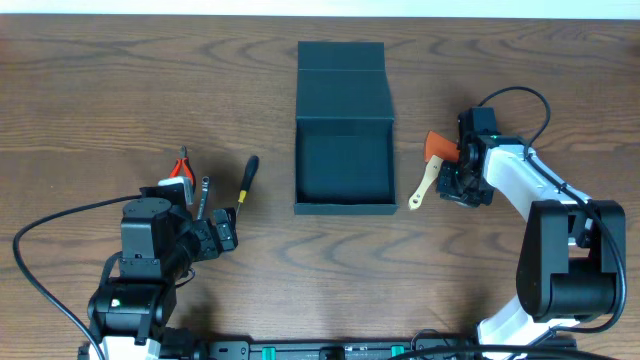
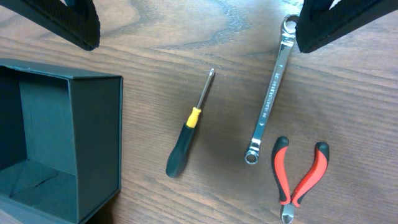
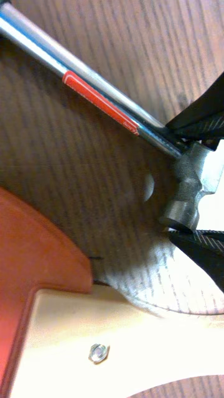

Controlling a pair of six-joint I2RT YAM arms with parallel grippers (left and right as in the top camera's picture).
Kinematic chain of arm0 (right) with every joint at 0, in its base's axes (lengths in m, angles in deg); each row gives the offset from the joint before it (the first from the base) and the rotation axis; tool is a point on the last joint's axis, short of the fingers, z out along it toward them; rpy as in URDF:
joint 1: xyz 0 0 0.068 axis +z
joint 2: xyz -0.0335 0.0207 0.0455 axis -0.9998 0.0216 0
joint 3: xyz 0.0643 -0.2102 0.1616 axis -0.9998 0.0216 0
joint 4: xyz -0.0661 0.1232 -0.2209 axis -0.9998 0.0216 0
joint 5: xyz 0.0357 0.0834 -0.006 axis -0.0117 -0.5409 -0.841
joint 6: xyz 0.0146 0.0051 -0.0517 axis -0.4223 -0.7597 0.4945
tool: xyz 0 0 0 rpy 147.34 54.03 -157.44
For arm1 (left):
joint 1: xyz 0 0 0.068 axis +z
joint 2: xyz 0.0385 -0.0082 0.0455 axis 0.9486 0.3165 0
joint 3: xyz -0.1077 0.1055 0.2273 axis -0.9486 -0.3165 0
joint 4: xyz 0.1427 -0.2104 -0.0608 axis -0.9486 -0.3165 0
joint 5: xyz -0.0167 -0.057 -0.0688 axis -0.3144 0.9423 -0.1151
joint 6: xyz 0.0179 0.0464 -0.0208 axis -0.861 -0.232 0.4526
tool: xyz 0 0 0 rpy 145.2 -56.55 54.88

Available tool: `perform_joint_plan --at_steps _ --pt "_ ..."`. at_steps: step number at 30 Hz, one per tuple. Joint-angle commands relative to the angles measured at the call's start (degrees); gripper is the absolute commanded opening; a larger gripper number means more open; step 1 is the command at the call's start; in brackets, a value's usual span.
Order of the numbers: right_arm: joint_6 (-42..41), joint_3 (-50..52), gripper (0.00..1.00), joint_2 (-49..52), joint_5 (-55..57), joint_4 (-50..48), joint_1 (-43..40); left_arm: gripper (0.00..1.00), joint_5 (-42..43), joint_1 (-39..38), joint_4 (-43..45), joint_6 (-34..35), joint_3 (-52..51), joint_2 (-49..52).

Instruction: Pack container

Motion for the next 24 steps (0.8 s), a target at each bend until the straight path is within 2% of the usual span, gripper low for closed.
perform_joint_plan --at_steps 1,24 --pt "0.5 -1.1 0.01 0.6 -1.5 1.1 0.3 0.98 -0.7 -0.2 -0.2 0.3 1.1 0.0" --pt "0.7 -4.0 0.01 -6.1 -1.4 5.1 0.3 0.98 -0.7 -0.2 -0.2 0.3 1.1 0.0"
